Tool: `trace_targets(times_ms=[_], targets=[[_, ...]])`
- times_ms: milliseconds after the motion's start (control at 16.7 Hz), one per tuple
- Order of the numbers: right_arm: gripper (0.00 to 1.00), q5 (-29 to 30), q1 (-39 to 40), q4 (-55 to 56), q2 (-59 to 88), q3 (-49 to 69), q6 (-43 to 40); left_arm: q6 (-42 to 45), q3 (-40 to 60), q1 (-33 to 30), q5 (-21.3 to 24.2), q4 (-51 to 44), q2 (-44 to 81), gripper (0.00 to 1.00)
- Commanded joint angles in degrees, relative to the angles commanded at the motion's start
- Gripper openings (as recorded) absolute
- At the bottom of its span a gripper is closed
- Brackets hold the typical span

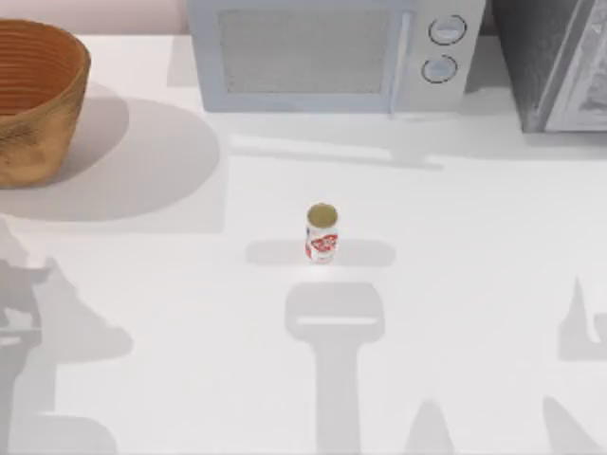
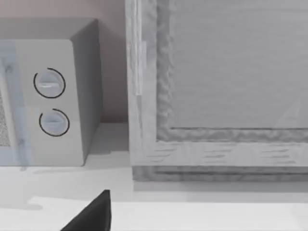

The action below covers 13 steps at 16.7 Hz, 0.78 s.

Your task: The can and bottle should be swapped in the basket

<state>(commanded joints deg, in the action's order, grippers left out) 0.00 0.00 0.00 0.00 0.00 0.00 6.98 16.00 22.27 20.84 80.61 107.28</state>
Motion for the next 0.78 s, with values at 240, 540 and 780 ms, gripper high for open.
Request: trace_targets(times_ms=[240,540,780], targets=[[1.0,0.0,0.0,0.0,0.0,0.0,0.0,3.93,6.4,6.36,0.55,-12.72,-9.48,0.0],[1.0,0.0,0.0,0.0,0.0,0.0,0.0,6.19,22.54,7.77,-0.5,-36.33,-18.29,0.0],[1.0,0.0,0.0,0.0,0.0,0.0,0.0,3.94,37.18,2.79,-2.39,-55.71,-20.31,0.0]])
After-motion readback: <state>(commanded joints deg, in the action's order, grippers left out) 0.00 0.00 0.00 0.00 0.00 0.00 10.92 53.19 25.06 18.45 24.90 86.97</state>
